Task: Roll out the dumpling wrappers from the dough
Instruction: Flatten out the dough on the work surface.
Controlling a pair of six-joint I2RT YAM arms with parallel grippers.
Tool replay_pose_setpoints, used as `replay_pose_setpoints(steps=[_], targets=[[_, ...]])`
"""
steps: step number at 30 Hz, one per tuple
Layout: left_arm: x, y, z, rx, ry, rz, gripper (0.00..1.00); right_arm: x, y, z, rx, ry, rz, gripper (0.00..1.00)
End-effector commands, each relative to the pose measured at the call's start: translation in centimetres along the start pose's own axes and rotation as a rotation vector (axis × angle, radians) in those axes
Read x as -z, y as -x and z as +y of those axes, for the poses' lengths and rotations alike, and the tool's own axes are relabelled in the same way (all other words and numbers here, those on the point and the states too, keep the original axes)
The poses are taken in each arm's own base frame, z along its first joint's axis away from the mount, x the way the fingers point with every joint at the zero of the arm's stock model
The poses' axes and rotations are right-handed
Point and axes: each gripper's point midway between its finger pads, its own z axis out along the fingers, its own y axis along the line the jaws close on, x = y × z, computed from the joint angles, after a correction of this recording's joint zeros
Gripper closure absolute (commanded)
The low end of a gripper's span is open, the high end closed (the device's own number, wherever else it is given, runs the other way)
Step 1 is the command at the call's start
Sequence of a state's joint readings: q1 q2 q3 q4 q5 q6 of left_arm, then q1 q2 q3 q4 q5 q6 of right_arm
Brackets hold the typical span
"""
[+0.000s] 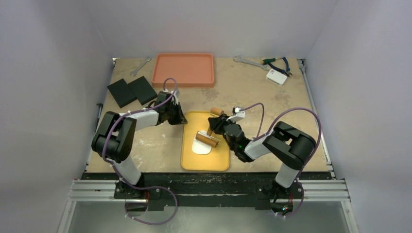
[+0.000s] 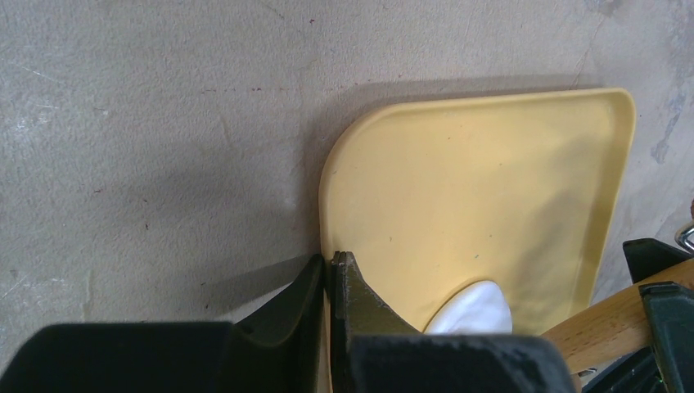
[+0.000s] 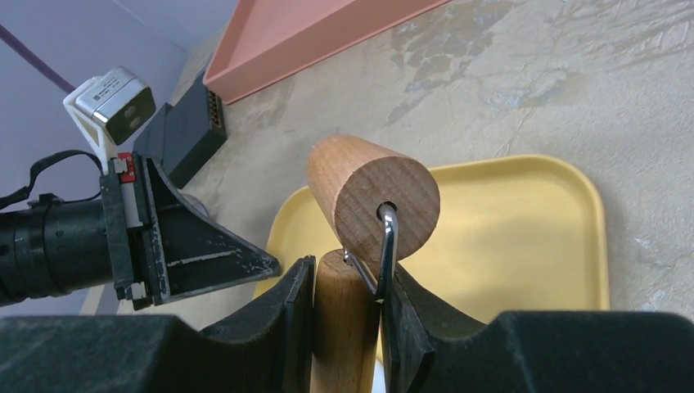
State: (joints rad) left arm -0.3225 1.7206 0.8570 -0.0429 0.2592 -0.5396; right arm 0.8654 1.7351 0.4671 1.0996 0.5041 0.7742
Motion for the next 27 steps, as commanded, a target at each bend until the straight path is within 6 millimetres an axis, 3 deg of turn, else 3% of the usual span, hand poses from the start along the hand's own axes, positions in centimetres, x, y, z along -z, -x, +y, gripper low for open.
replay_pose_setpoints(steps=[1,3,5,7,9,15,19,21,24,27], targets=[[-0.7,-3.1,4.4,0.015,0.152,0.093,1.00,1.2,-3.2,-5.6,0.156,-0.191,0.104,1.00],[-0.7,-3.2,4.4,0.016,0.153,0.096,1.00,1.9,-3.3,-6.7,0.166,-0.224,0.117,1.00],[-0.6,-3.2,4.4,0.014,0.152,0.095,1.00,2.3,-2.3,-7.9,0.212,-0.260,0.082,1.00],[-0.6,-3.1,4.3,0.014,0.150,0.091,1.00,2.3,-1.9,-8.1,0.244,-0.251,0.074,1.00],[-0.6,-3.0,4.3,0.014,0.149,0.090,1.00,1.9,-1.7,-7.4,0.271,-0.218,0.066,1.00],[-0.6,-3.0,4.4,0.014,0.152,0.091,1.00,2.3,-5.1,-2.5,0.264,-0.075,0.142,1.00],[-0.7,-3.1,4.4,0.016,0.153,0.096,1.00,2.7,-5.1,-2.4,0.259,-0.067,0.151,1.00],[-0.7,-3.2,4.4,0.014,0.153,0.096,1.00,3.1,-4.1,-4.7,0.273,-0.151,0.128,1.00],[-0.6,-3.1,4.5,0.012,0.155,0.093,1.00,3.2,-0.5,-8.8,0.288,-0.269,0.081,1.00],[-0.7,-3.2,4.5,0.014,0.153,0.097,1.00,3.1,3.1,-10.2,0.334,-0.317,0.023,1.00]])
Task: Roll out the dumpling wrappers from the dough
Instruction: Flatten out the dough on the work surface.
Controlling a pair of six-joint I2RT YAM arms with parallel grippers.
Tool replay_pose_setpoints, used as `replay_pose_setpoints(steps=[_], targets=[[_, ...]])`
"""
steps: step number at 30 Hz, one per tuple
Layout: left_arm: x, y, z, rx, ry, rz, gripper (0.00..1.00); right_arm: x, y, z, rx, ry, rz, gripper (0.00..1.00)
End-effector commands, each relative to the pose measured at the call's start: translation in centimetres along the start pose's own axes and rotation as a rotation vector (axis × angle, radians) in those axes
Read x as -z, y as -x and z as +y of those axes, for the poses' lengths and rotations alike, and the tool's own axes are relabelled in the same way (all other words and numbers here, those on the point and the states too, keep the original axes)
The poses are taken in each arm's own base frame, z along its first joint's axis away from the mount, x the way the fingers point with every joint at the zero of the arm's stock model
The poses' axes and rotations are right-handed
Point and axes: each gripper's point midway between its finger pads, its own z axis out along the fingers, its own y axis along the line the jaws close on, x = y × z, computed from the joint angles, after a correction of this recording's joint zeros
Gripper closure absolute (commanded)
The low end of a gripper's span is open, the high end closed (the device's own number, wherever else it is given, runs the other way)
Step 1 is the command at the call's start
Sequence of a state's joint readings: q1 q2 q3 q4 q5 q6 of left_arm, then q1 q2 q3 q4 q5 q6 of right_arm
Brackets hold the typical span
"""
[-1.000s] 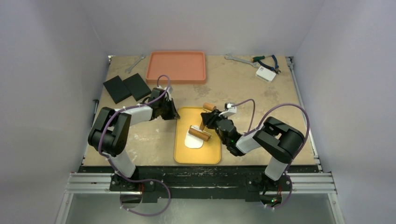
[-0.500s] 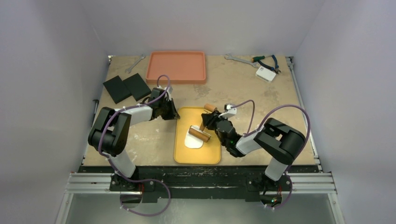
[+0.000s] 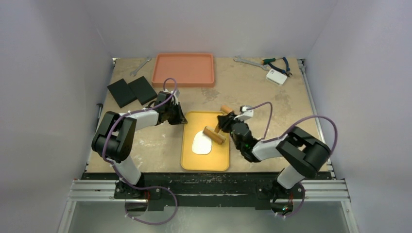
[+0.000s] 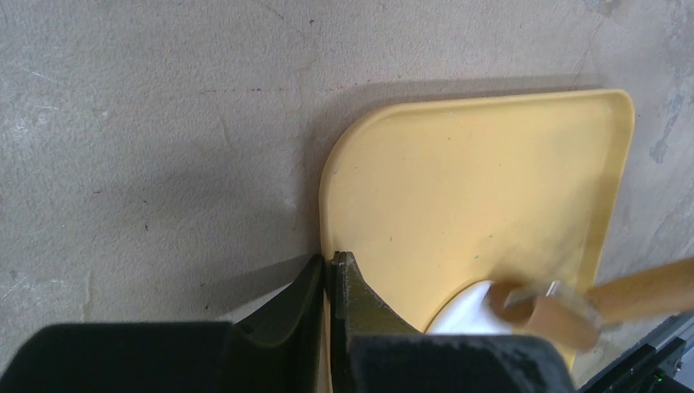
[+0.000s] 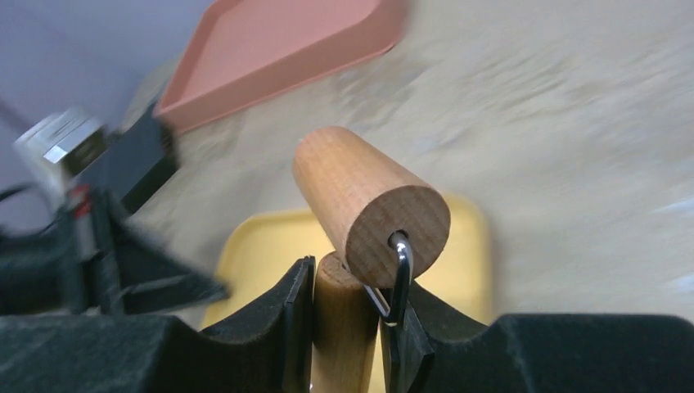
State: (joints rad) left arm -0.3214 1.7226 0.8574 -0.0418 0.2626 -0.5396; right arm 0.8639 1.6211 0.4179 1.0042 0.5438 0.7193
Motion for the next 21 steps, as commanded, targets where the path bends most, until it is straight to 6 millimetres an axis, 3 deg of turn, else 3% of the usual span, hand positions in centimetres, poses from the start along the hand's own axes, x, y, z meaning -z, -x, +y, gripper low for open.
replay_pose_setpoints(steps=[1,3,6,9,11,13,15,18,21], targets=[[-0.7,-3.2,4.5,0.013,0.156,0.096,1.00,1.1,2.1,-8.6,0.285,-0.259,0.022,1.00],[-0.7,-3.1,4.5,0.014,0.158,0.095,1.00,0.7,3.3,-7.2,0.310,-0.221,0.013,1.00],[-0.7,-3.0,4.5,0.013,0.159,0.091,1.00,0.1,5.3,-3.5,0.334,-0.103,0.003,1.00],[-0.6,-3.1,4.5,0.014,0.162,0.090,1.00,0.1,9.4,1.1,0.350,0.024,-0.055,1.00],[-0.6,-3.0,4.6,0.016,0.163,0.089,1.00,0.1,12.7,2.8,0.346,0.074,-0.074,1.00],[-0.6,-2.9,4.5,0.020,0.160,0.086,1.00,-0.7,16.0,2.7,0.346,0.108,-0.061,1.00],[-0.6,-2.9,4.3,0.023,0.154,0.085,1.00,-1.5,17.4,1.5,0.363,0.073,0.013,1.00],[-0.7,-2.9,4.2,0.031,0.148,0.088,1.00,-2.3,17.9,-1.2,0.391,-0.012,0.124,1.00],[-0.7,-2.9,4.1,0.041,0.142,0.091,1.00,-2.9,18.3,-2.5,0.365,0.010,0.216,1.00]])
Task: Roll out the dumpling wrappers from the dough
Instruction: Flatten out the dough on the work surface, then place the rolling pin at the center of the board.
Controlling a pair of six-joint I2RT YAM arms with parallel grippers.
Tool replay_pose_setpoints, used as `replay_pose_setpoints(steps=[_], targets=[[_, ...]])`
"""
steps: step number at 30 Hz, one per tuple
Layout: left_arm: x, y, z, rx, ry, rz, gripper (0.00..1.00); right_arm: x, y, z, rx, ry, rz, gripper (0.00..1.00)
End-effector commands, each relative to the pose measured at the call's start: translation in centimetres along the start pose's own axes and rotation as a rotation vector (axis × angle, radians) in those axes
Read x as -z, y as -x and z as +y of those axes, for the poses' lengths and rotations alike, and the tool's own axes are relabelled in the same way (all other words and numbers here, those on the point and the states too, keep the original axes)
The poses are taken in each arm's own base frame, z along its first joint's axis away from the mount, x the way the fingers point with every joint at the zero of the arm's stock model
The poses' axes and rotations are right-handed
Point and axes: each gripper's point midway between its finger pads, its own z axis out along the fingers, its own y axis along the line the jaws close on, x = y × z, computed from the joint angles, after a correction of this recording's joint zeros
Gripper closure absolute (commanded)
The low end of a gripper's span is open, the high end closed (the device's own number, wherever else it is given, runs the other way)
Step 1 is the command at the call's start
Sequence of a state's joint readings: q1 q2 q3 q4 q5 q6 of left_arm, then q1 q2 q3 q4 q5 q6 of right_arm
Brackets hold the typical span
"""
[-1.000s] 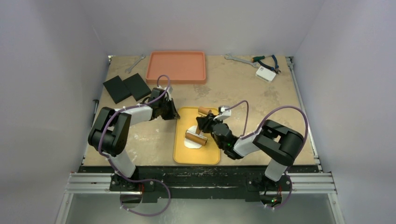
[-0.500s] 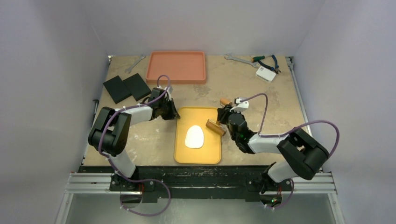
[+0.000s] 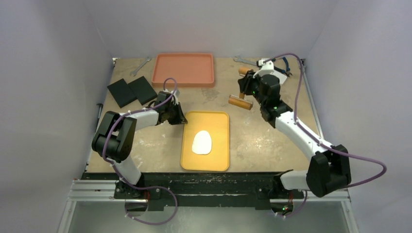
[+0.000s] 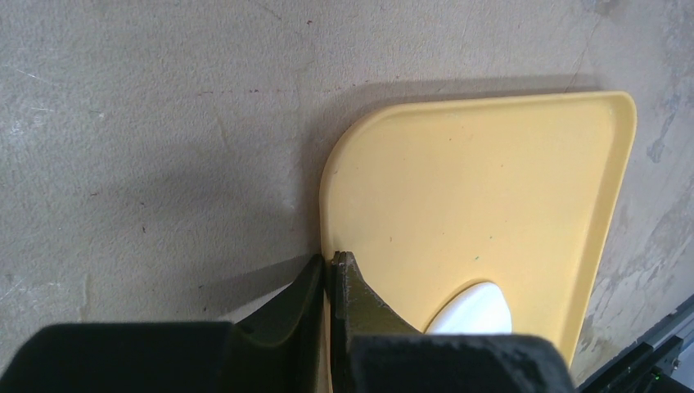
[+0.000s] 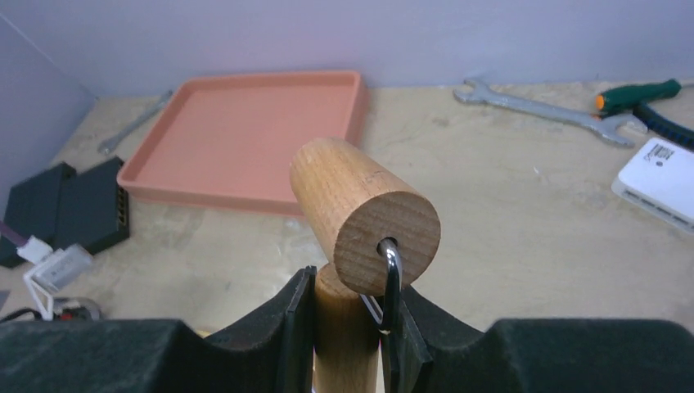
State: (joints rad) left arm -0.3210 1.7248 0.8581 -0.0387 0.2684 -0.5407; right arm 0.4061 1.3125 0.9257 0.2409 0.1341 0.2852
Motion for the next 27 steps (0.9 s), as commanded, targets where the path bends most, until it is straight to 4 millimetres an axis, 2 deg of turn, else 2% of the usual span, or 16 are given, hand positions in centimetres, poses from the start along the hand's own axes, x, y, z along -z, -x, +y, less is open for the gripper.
replay_pose_setpoints(steps=[1,3,10,14,17,18,22,26,27], targets=[[-0.6,-2.9,4.2,0.045,0.145,0.091,1.00,0.1,-3.8,-1.7,0.027,0.079,0.281,1.00],[-0.5,-2.8,4.2,0.048,0.142,0.089,1.00,-0.5,-4.9,-3.2,0.012,0.081,0.369,1.00],[-0.1,-2.2,4.7,0.113,0.128,0.078,1.00,-1.7,-11.9,-7.6,-0.095,0.166,0.647,1.00],[0.1,-2.1,5.1,0.158,0.115,0.076,1.00,-2.1,-15.8,-8.8,-0.165,0.211,0.770,1.00],[0.1,-2.1,4.7,0.167,0.096,0.077,1.00,-2.8,-18.1,-10.0,-0.171,0.175,0.826,1.00],[0.1,-2.1,4.5,0.165,0.088,0.077,1.00,-3.0,-18.7,-10.5,-0.167,0.157,0.839,0.97],[0.4,-1.4,3.9,0.141,0.063,0.066,0.99,-3.6,-20.1,-13.6,-0.125,0.006,0.859,0.73],[1.3,0.6,2.5,0.098,0.023,0.021,0.68,-4.0,-19.5,-16.2,-0.059,-0.139,0.844,0.55],[1.6,1.3,2.0,0.088,0.011,0.006,0.64,-4.0,-19.2,-16.8,-0.040,-0.173,0.838,0.41]])
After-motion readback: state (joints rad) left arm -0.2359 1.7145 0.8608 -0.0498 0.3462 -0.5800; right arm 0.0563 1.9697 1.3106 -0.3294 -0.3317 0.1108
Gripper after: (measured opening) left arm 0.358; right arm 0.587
